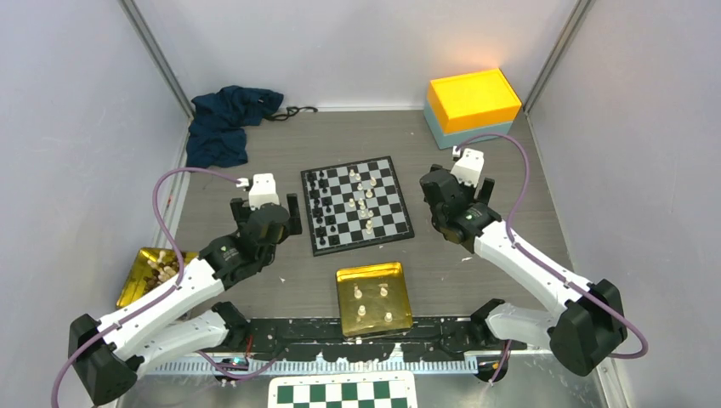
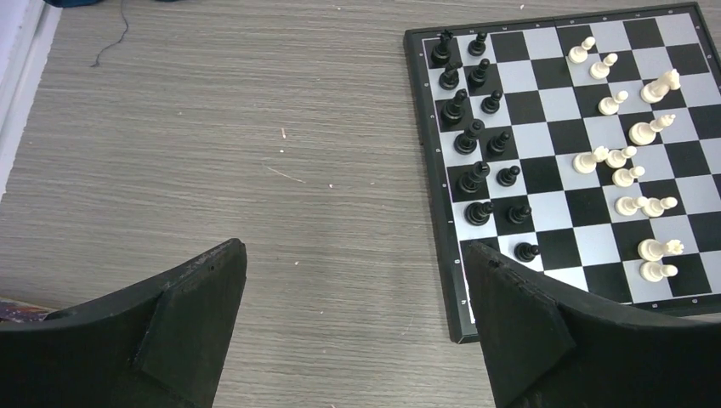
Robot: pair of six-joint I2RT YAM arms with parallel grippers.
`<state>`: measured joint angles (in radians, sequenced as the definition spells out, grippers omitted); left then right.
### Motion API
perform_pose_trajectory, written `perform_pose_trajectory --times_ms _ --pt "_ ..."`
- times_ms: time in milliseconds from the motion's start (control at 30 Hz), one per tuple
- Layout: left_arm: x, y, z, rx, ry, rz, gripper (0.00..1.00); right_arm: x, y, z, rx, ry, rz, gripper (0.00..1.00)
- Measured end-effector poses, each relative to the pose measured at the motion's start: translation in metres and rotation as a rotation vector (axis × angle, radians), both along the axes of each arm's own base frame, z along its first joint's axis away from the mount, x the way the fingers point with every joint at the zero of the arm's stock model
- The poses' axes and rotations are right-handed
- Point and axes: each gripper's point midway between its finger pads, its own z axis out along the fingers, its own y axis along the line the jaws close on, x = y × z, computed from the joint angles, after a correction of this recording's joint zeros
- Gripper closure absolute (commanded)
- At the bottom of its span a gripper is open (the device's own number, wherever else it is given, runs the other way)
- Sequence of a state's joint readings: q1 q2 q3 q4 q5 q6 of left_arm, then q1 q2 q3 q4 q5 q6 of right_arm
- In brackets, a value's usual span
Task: Set up the chess pieces on the board
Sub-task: Pick up the chess piece from the chessboard.
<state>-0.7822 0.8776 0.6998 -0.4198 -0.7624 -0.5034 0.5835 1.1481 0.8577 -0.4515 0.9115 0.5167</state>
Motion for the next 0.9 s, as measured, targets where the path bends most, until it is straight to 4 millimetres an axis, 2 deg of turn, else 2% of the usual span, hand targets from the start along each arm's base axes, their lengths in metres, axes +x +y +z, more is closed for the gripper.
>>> perform_pose_trajectory --times_ms 100,167,300,367,500,600,700,767,900 --pt "0.000 0.000 0.001 -0.012 -0.006 0.007 0.00 0.004 0.007 0.004 0.019 -0.019 0.047 0.01" --pt "0.001 -0.001 0.003 -0.020 -0.014 0.009 0.00 0.007 0.016 0.007 0.043 -0.032 0.099 0.06" --pt "0.011 -0.010 0.011 -0.029 -0.026 0.015 0.00 0.021 0.041 0.013 0.077 -0.044 0.219 0.10" --pt "0.027 -0.025 0.023 -0.032 -0.036 0.018 0.00 0.034 0.056 0.016 0.070 -0.022 0.264 0.12" --pt "0.062 -0.059 0.039 -0.041 -0.058 0.017 0.00 0.077 0.095 0.018 0.046 0.029 0.348 0.14" --pt "0.086 -0.080 0.042 -0.017 -0.048 0.015 0.00 0.101 0.121 0.004 0.038 0.088 0.410 0.19" --pt "0.105 -0.092 0.044 -0.011 -0.030 0.023 0.01 0.113 0.141 -0.011 0.048 0.157 0.463 0.23" --pt "0.112 -0.091 0.047 -0.025 -0.023 0.037 0.03 0.118 0.152 -0.016 0.060 0.193 0.492 0.25" --pt "0.118 -0.070 0.052 -0.079 -0.007 0.102 0.06 0.120 0.168 -0.013 0.103 0.230 0.544 0.31"
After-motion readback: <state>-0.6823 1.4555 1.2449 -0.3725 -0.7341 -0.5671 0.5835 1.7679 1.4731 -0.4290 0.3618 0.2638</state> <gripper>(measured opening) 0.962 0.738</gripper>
